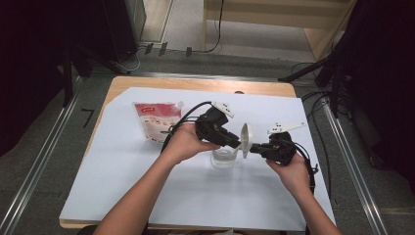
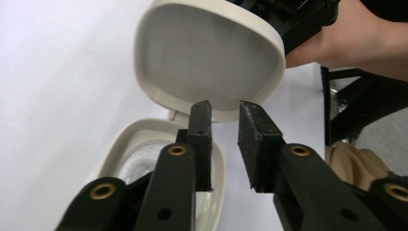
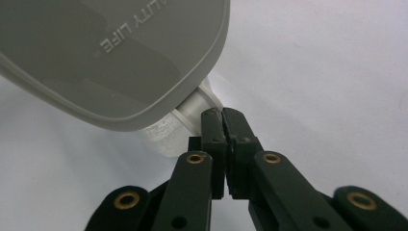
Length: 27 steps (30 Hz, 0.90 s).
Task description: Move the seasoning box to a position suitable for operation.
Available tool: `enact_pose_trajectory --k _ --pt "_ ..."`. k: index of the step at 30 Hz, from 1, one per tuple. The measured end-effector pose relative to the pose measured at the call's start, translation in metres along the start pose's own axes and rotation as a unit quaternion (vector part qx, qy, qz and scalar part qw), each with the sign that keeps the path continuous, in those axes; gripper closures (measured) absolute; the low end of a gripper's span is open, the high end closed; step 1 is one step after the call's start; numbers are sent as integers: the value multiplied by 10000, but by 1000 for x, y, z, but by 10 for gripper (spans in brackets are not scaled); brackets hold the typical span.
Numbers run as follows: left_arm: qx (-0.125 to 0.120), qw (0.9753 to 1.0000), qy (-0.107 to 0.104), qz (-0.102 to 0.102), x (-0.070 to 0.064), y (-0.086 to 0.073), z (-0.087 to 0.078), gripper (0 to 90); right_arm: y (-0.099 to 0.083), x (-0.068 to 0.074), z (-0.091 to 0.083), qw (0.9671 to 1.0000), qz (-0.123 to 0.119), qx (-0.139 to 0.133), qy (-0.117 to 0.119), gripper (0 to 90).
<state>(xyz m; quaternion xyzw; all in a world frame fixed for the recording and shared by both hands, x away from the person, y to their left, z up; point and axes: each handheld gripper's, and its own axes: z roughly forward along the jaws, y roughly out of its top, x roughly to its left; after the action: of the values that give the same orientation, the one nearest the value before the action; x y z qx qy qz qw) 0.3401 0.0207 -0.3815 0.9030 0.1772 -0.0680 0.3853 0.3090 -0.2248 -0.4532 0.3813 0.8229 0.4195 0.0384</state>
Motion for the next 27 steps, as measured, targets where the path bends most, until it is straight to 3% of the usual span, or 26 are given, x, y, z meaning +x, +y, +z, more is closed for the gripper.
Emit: enact_pose_trajectory --k 4,10,13,16,19,27 --pt "2 10000 99 -2 -1 -4 -8 642 -3 -2 -6 9999 87 -119 25 787" --pt "-28 9996 246 131 -1 -11 -19 647 -8 -2 -15 9997 126 -199 44 660" --pt "-119 9997 191 -31 -1 -15 -24 622 -10 -1 -19 9996 101 -262 68 635" --pt "-66 9997 243 44 0 -24 -28 565 -13 0 -23 9994 47 -349 21 603" --pt "-52 9998 179 -106 3 -31 -31 514 -18 3 -26 9993 -18 -378 41 599" --pt "-132 9990 379 -188 3 -45 -50 441 -22 8 -27 9995 -80 -295 62 562"
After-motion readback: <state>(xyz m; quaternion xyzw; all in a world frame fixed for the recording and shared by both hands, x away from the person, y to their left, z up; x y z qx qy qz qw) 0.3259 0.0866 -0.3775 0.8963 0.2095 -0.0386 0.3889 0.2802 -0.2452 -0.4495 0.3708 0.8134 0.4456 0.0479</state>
